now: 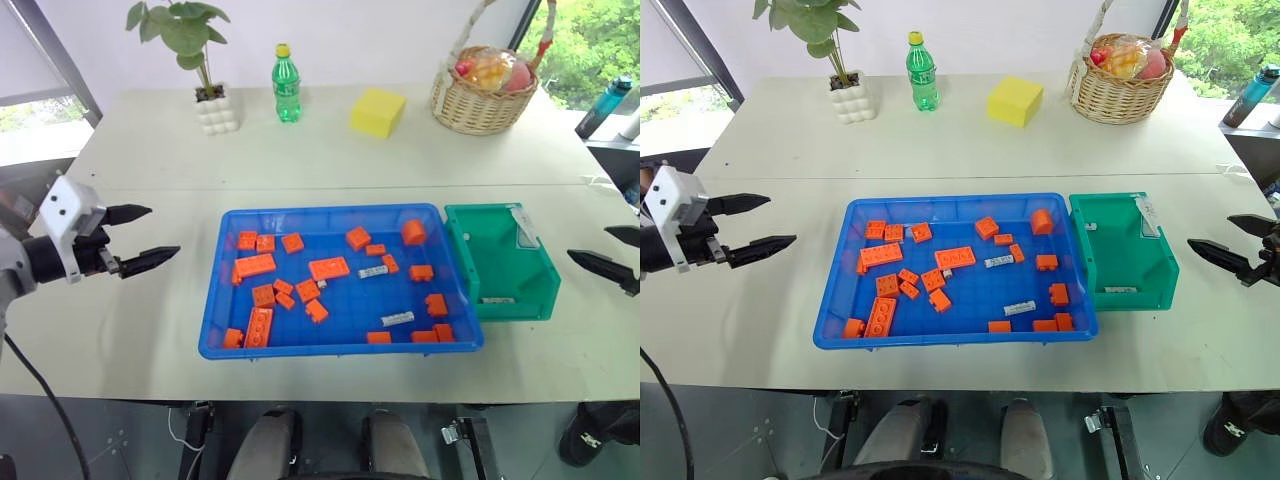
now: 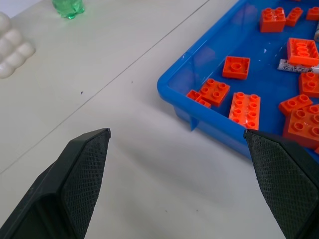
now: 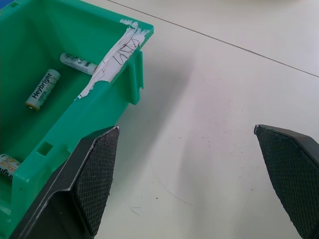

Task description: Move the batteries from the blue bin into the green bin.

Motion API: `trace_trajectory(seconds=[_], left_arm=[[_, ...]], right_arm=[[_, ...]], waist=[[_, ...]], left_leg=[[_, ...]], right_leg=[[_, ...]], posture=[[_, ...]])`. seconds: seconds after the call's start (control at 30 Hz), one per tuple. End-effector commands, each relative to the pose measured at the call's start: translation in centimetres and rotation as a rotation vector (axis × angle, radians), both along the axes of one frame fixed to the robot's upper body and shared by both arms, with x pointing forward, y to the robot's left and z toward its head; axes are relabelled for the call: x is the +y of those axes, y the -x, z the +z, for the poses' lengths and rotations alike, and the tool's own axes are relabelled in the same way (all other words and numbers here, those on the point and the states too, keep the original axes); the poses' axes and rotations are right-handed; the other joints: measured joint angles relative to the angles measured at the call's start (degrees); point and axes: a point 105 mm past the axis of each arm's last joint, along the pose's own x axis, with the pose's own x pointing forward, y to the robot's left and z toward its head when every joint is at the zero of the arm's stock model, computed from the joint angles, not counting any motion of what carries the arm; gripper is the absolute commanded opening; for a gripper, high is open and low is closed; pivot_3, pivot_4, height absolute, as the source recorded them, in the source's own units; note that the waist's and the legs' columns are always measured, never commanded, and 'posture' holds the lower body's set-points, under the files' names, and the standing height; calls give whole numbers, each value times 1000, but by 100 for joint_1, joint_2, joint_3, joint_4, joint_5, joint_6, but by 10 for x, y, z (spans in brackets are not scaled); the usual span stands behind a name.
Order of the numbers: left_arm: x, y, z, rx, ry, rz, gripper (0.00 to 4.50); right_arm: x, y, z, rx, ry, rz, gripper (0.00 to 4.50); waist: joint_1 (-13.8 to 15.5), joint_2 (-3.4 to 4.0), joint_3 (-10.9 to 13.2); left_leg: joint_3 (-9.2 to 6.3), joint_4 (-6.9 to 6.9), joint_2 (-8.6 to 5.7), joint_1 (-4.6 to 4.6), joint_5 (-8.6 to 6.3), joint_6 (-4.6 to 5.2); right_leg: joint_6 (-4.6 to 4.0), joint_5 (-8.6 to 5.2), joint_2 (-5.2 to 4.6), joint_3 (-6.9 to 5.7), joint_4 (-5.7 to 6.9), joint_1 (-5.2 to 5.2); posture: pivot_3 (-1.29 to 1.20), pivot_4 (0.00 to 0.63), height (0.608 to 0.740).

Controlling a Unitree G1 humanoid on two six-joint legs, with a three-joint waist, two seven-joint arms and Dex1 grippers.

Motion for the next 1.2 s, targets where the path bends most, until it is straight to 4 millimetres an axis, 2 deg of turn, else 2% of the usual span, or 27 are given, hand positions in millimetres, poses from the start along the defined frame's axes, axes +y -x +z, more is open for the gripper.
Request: trace_trajectory(seconds=[0.03, 0.53, 0.63, 0.73, 0.87, 1.07, 1.13, 1.2], left_arm=[[-1, 1, 7, -25, -14, -29, 4500], [0, -2, 5, -28, -8, -10, 4500], [-3, -3, 7, -41, -4, -17, 4500], [-9, -3, 10, -51, 13, -38, 4500], [-21, 1, 18, -46, 43, -98, 4500], [-55, 14, 21, -5, 10, -282, 4500], [-65, 18, 20, 9, 2, -333, 4500], [-72, 22, 19, 23, -7, -382, 4500]], right_arm=[[-2, 0, 11, -44, 13, 0, 4465], [-1, -3, 12, -42, 6, 1, 4465], [3, -6, 14, -44, 18, 28, 4465], [15, -14, 27, -65, 14, 78, 4465], [58, -22, 48, -65, 18, 278, 4465], [185, -32, 75, -74, 40, 775, 4465], [224, -41, 72, -68, 52, 865, 4465], [255, -40, 64, -49, 83, 976, 4465]], waist=[[-5, 0, 0], [-5, 0, 0], [-9, 0, 0], [-16, 0, 0], [-16, 1, 0], [-111, 1, 0], [-147, 1, 1], [-147, 0, 1]], left_leg=[[0, 0, 0, 0, 0, 0], [0, 1, 0, 0, 0, 0], [0, 1, 0, 0, 0, 0], [0, 2, 0, 0, 0, 0], [-1, 3, 0, 0, 0, 0], [-10, 6, 3, -2, 0, 0], [-16, 5, 3, -3, 0, -1], [-24, 6, 2, -5, 0, -1]], right_leg=[[0, 0, 0, 0, 0, 0], [0, 0, 0, -1, 0, 0], [0, 0, 0, -1, 1, 0], [0, 0, 1, -1, 1, 0], [0, 0, 0, -2, 2, -1], [0, 0, 1, -5, 4, -2], [0, 0, 1, -12, 4, -1], [0, 0, 0, -21, 4, -1]], posture=[[0, 150, 733], [0, 150, 733], [0, 150, 733], [0, 150, 733], [0, 150, 733], [0, 150, 733], [0, 150, 733], [0, 150, 733]])
